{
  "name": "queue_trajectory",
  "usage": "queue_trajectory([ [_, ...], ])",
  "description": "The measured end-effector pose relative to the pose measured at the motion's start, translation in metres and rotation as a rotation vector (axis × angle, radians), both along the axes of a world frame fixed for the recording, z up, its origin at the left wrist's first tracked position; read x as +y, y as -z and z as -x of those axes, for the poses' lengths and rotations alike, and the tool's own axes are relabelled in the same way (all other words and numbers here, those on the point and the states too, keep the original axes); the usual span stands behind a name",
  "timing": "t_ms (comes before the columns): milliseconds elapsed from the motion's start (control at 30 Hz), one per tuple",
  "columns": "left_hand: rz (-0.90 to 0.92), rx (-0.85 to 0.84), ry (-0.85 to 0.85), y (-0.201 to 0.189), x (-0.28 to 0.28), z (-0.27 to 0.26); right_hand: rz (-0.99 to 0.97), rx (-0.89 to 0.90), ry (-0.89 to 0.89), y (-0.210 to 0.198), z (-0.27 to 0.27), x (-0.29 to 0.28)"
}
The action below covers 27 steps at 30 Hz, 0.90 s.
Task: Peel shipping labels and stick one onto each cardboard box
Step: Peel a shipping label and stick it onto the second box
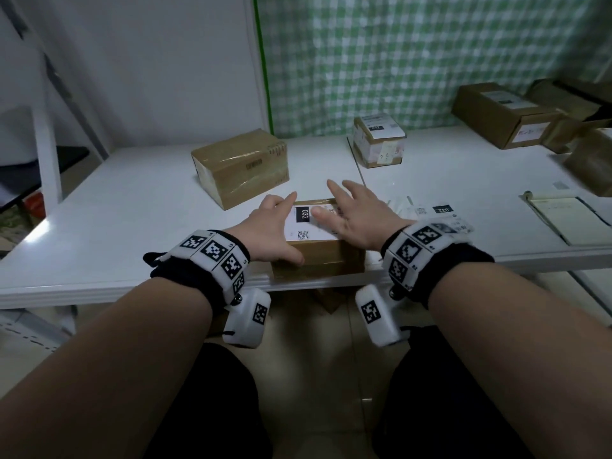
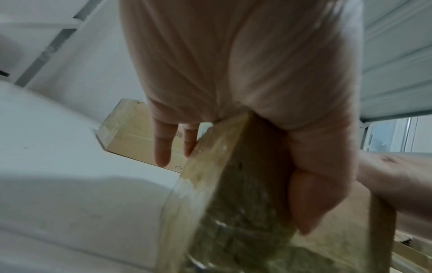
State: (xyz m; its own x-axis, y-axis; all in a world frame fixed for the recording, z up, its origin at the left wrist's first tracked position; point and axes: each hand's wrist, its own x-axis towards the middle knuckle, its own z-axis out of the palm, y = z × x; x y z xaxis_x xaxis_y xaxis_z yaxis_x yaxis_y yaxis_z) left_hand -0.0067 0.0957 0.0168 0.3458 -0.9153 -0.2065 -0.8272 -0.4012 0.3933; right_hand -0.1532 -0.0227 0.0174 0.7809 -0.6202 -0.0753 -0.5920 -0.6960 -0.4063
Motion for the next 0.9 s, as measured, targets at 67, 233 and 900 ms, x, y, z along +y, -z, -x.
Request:
queue_trajectory([
  [67,-0.007,0.026,0.008,0.0,0.003,-0.005,-0.059,-0.043,0.093,0.007,0.005,-0.007],
  [233,0.08,0.196,-0.093,-0.005,-0.001,-0.021,-0.29,-0.157,0.283,0.002,0.008,-0.038],
  [900,0.676,0.742,-0.333,-0.018,-0.131,-0.029,-1.076,-0.616,0.394,-0.035,-0.038,-0.116],
])
